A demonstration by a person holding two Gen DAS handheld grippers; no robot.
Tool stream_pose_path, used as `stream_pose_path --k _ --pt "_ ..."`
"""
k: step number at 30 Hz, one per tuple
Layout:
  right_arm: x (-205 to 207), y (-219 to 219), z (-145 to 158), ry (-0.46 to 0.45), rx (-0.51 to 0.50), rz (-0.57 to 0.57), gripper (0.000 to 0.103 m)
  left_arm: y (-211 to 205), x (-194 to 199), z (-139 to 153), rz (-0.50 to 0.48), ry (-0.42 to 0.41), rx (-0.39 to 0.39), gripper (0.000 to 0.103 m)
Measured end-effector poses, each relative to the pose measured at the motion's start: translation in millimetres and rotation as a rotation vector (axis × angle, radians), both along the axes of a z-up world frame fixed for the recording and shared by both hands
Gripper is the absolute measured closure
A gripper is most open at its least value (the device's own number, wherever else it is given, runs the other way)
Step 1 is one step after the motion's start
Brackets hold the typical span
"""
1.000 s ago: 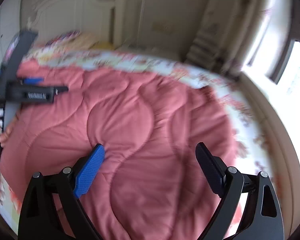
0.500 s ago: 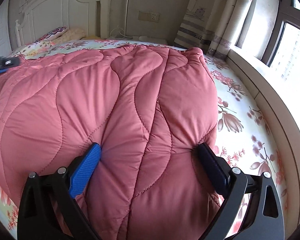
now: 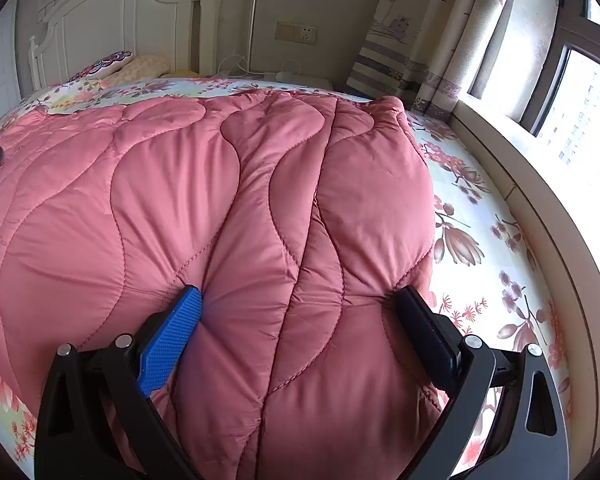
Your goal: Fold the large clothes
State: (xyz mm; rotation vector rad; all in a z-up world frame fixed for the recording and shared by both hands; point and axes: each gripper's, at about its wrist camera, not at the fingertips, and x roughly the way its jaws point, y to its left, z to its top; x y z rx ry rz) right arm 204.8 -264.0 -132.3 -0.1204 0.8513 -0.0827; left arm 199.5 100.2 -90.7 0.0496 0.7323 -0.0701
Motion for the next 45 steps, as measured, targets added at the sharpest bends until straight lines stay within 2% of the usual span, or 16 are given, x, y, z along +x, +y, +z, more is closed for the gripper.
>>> stream_pose_path --k 4,6,7,10,14,17,22,25,28,30,33,35,38,42,43,45 --pt "0 0 0 -0.001 0.0 0.0 0.01 -54 -25 -12 -0.14 -0.005 0.091 0.003" --pt "0 0 0 -0.001 0.0 -0.002 0.01 -75 -26 -31 -0.141 -0.007 0.181 0.003" --pt "-1 1 0 -0.001 -0.001 -0.003 0.009 -75 -24 -36 -0.134 -0.009 0.187 0.002" --pt "-1 2 0 -0.001 0.0 -0.003 0.009 -62 -12 -41 -0.13 0.031 0.1 0.002" --pt "-1 1 0 -0.002 -0.002 -0.002 0.009 -48 -15 -22 -0.082 0.014 0.082 0.003" --pt "-1 1 0 -0.003 0.001 -0.003 0.009 -20 -9 -13 0.002 -0.015 0.083 0.003" --pt "-2 2 0 -0.005 0.004 -0.001 0.008 44 14 -29 0.17 0.051 0.057 0.002" --pt "-2 2 0 -0.005 0.005 -0.002 0.008 69 20 -41 0.182 0.119 -0.062 0.002" --pt "-1 1 1 0.0 0.005 0.002 0.008 69 16 -21 0.195 0.124 -0.081 0.01" --pt "-2 0 9 0.011 -0.002 -0.002 0.009 61 14 4 0.151 0.057 -0.089 0.01" --pt "-5 7 40 -0.044 -0.017 0.002 0.009 33 33 50 0.062 -0.078 -0.016 0.007" --pt "5 25 68 -0.102 -0.007 0.058 0.009 11 59 61 0.011 -0.124 0.063 0.002" --pt "37 60 86 -0.13 -0.088 0.133 0.009 -7 113 43 -0.041 -0.056 0.129 0.002" --pt "103 90 72 -0.044 -0.151 0.182 0.009 1 161 -15 -0.014 0.094 0.203 0.002" --pt "118 91 61 -0.012 -0.164 0.177 0.009 5 166 -32 -0.003 0.136 0.204 0.002" --pt "139 82 31 0.07 -0.157 0.156 0.006 25 172 -47 0.006 0.203 0.078 0.002"
